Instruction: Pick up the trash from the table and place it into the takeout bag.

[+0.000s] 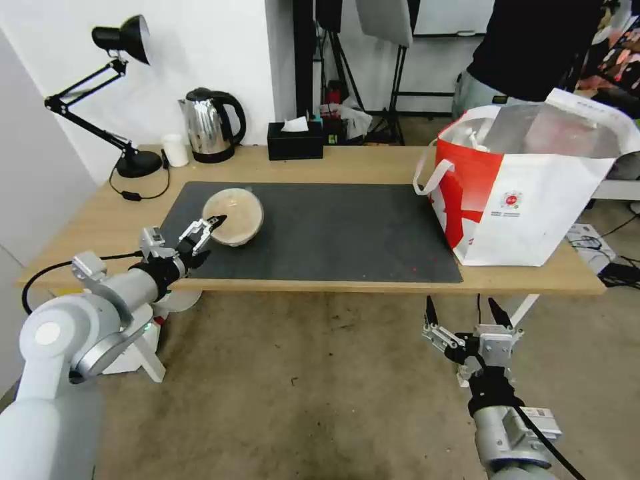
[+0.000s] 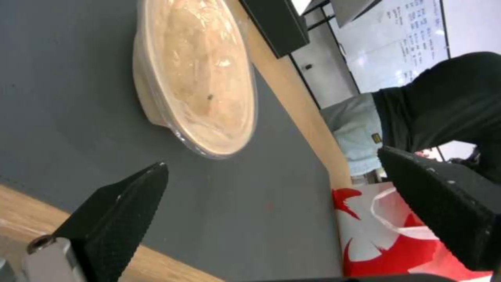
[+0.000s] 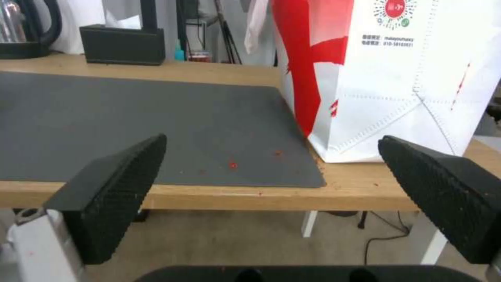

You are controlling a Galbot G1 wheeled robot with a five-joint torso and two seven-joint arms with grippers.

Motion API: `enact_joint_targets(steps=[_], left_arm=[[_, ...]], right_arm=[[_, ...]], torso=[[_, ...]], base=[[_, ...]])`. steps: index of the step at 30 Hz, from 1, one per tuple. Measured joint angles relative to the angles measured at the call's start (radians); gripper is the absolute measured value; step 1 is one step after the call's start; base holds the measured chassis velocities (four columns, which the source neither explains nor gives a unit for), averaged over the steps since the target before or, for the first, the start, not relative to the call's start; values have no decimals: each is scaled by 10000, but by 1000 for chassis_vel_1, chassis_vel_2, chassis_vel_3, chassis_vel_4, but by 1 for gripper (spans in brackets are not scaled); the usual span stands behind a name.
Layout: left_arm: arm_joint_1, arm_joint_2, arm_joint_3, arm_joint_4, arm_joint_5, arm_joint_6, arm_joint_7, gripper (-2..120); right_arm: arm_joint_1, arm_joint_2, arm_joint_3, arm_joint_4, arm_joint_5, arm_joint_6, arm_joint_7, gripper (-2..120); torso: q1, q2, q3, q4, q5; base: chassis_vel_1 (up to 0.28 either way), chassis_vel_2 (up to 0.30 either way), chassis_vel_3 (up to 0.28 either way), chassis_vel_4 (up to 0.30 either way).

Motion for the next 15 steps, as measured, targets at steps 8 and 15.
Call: enact_joint_targets(steps=[8, 15], left_arm=[[-218, 64, 29, 230, 52, -37, -5, 100], [-451, 122, 27, 518, 55, -70, -33, 100]], right_arm=[[0, 0, 0, 0, 0, 0, 0, 100], [0, 0, 0, 0, 0, 0, 0, 100]], torso=[[0, 0, 0, 0, 0], [0, 0, 0, 0, 0]], base=[[0, 0, 0, 0], [0, 0, 0, 0]])
